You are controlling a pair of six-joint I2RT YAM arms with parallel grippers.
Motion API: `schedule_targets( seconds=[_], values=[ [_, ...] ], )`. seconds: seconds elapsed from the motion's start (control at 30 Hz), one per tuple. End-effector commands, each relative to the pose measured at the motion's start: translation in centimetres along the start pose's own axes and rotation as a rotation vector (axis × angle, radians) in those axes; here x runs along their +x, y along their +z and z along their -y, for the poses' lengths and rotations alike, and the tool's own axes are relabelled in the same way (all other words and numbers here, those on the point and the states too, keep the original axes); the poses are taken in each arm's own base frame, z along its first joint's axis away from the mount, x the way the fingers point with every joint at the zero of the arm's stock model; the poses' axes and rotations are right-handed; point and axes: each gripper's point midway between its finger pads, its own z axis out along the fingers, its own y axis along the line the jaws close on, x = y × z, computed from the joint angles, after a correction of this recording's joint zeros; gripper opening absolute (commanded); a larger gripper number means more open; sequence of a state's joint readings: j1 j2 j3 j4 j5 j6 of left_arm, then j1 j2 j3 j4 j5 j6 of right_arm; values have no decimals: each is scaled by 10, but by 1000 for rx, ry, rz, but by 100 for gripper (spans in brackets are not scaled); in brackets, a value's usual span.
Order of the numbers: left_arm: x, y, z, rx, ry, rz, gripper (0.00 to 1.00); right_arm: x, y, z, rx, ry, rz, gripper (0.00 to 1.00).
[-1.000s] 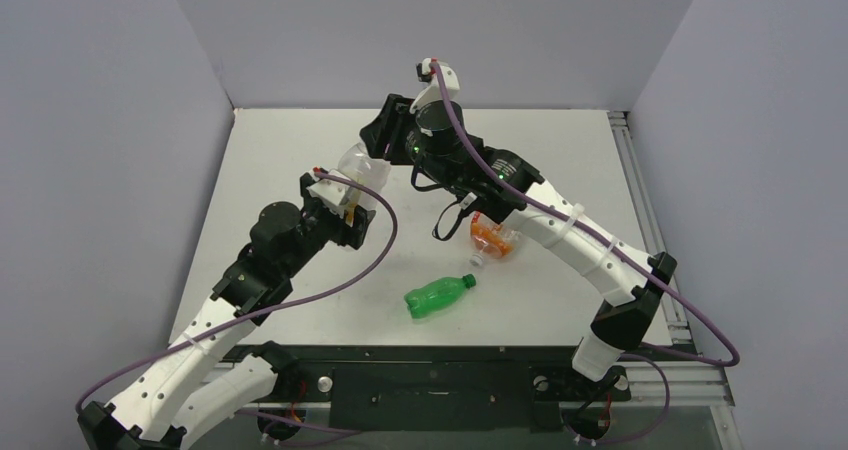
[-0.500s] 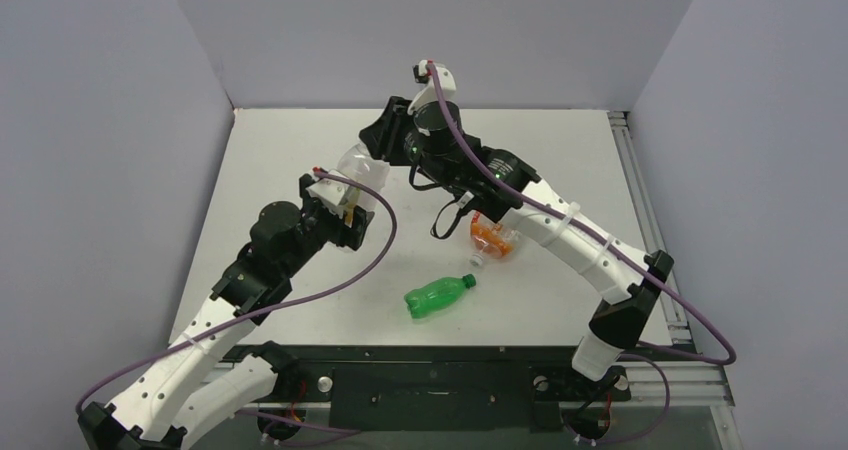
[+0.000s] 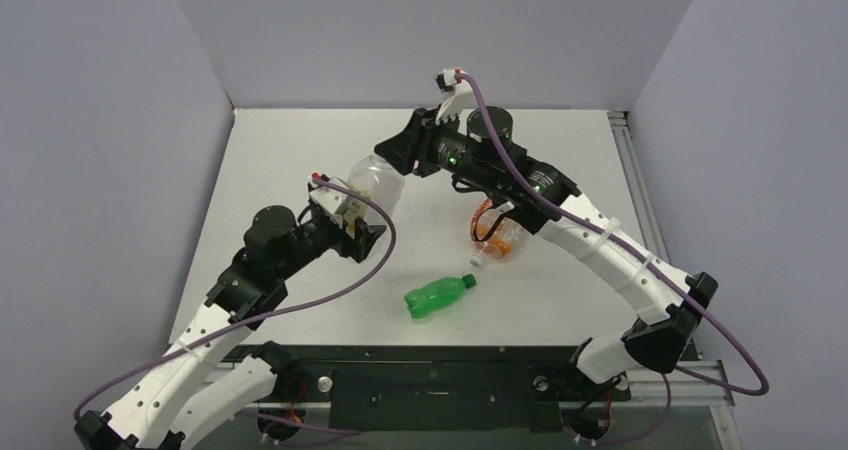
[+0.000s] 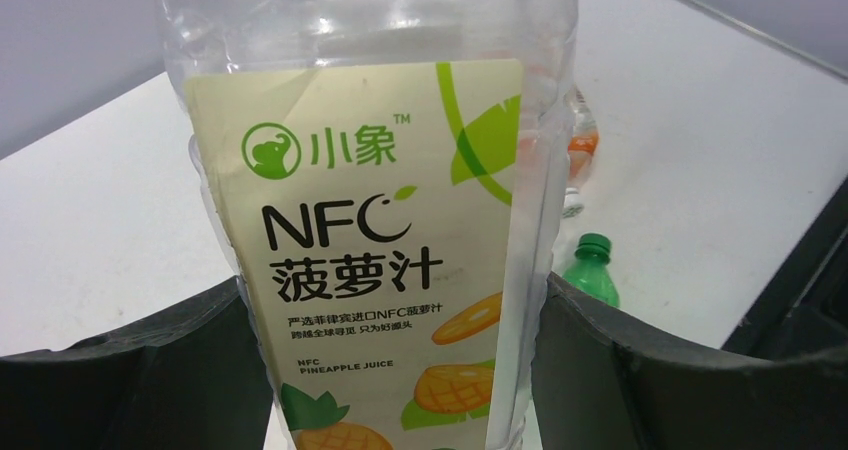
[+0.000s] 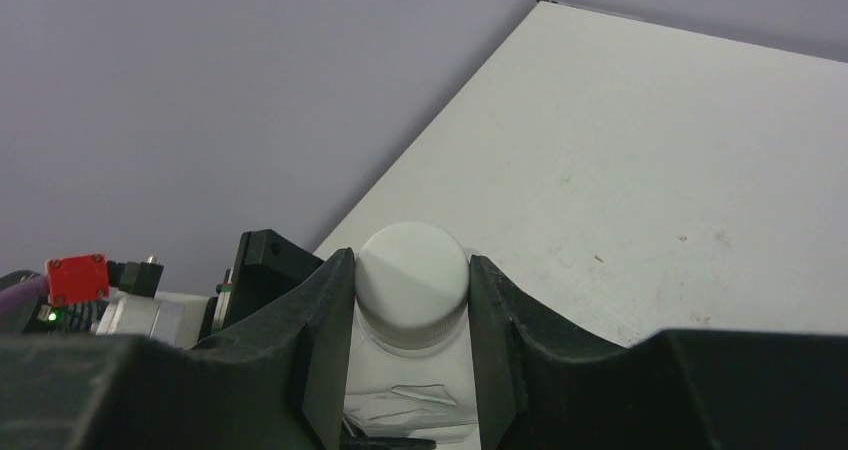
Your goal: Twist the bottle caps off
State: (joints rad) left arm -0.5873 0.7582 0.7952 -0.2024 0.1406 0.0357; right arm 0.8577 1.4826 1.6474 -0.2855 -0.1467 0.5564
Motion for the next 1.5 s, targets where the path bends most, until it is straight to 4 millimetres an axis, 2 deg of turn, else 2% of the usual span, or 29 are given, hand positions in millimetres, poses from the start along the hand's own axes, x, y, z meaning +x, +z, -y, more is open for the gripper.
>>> schedule_targets(
  seconds=[0.0,0.13,0.17,0.2,0.23,0.27,0.3,0.57,0.6,0.63,0.73,0.77,0.8,0.83,0.87,0.9,0.93,0.97,1.0,1.03,1.07,1.1,1.13,1.2,1.3,1.33,1.37,1.43,1.47],
  values=[
    [-61,-10,26,146,-32,223,0,16,-21,-29,-197,-126,-80,0],
    [-65,-18,50,309,-66,213,0,22,-40,-42,-300,-218,-98,0],
    [-63,-18,50,337,-97,196,0,23,-43,-43,-315,-248,-91,0],
    [-64,-25,64,443,-102,189,0,23,-52,-44,-336,-277,-81,0],
    [-63,-25,63,475,-144,173,0,24,-61,-47,-363,-291,-79,0],
    [-66,-35,76,590,-133,183,0,22,-64,-45,-373,-312,-69,0],
    [-64,-38,79,644,-168,159,0,24,-72,-47,-398,-324,-71,0],
    [-70,-44,78,651,-115,191,0,29,-85,-41,-434,-356,-162,0],
    [-68,-43,76,633,-128,179,0,31,-85,-38,-424,-347,-178,4],
    [-66,-37,69,579,-135,174,0,25,-82,-36,-396,-342,-167,15],
    [-68,-27,50,455,-95,198,0,3,-74,-25,-278,-258,-105,35],
    [-64,-23,40,389,-103,190,0,-10,-73,-20,-216,-218,-50,54],
    [-59,-20,34,357,-103,186,0,-19,-72,-13,-155,-201,-8,66],
    [-62,-17,25,298,-98,207,0,-27,-76,-18,-143,-176,26,78],
    [-61,-15,16,250,-100,215,0,-37,-78,-19,-117,-171,59,80],
    [-62,-14,13,230,-99,222,0,-35,-80,-26,-118,-164,51,83],
    [-61,-12,6,189,-101,223,0,-50,-79,-23,-48,-164,103,84],
    [-61,-12,2,166,-105,223,0,-44,-79,-29,-28,-168,85,84],
    [-61,-11,-5,126,-119,227,0,-56,-75,-22,52,-158,121,85],
    [-62,-12,-7,114,-119,233,0,-52,-73,-19,92,-128,106,86],
    [-60,-13,-9,97,-112,238,0,-59,-67,-12,152,-109,125,86],
    [-62,-13,-10,94,-103,255,0,-53,-64,-8,191,-80,107,86],
    [-62,-15,-10,85,-95,265,0,-57,-60,0,254,-65,126,87],
    [-66,-16,-13,59,-82,285,0,-52,-54,5,309,-52,123,88],
    [-66,-15,-20,11,-53,279,0,-44,-49,-3,339,-73,111,88],
    [-65,-15,-24,-12,-35,275,0,-50,-47,-4,367,-75,128,89],
    [-63,-14,-26,-23,-27,268,0,-43,-47,-4,386,-86,103,89],
    [-60,-12,-27,-46,22,254,0,-53,-48,-5,433,-79,135,89],
    [-58,-11,-32,-80,35,248,0,-52,-46,-7,435,-74,140,89]
  ],
)
